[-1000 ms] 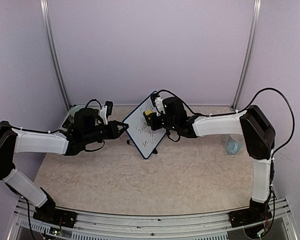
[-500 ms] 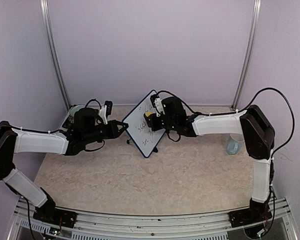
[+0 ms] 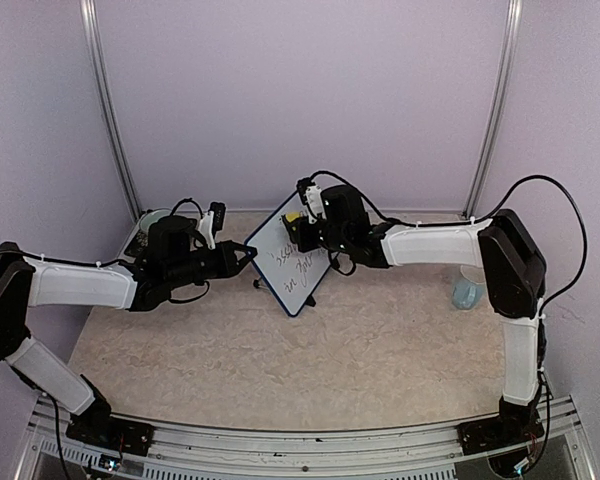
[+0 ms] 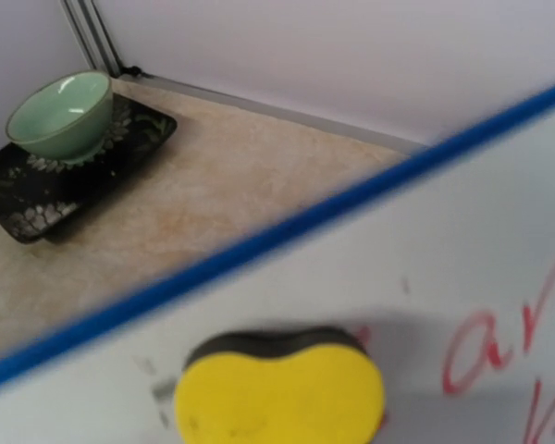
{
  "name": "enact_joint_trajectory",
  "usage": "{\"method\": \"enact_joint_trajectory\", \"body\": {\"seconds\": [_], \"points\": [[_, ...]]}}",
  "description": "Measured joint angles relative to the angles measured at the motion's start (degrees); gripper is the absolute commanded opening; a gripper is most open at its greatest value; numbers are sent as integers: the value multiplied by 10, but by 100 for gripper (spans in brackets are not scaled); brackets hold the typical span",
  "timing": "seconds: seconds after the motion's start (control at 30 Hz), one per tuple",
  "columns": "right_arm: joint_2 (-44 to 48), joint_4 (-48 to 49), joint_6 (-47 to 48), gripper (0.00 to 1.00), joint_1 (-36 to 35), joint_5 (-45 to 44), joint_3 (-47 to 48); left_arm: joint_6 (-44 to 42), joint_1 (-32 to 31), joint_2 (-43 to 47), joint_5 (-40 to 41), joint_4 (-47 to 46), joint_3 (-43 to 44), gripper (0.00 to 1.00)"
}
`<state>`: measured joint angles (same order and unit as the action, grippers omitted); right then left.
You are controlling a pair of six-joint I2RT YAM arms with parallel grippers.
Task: Erase the whiteboard
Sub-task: Erase the whiteboard at the center of the board.
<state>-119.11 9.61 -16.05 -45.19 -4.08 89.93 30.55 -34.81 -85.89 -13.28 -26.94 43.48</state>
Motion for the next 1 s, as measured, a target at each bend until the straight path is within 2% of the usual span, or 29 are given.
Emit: {"method": "enact_joint_trajectory", "body": {"seconds": [0.3,0.5,0.73,1.0], "points": [[19,59,-18,13,1,-2,-101,0,0,0,-1,2,0,0],[19,44,-18,14,2,0,-89,0,0,-1,-1,1,0,0],[12,-7,-5,14,2,0,-26,0,0,-1,0,-1,0,0],[10,-1,0,13,2,1,-18,-2,0,-1,-4,-1,0,0]]}}
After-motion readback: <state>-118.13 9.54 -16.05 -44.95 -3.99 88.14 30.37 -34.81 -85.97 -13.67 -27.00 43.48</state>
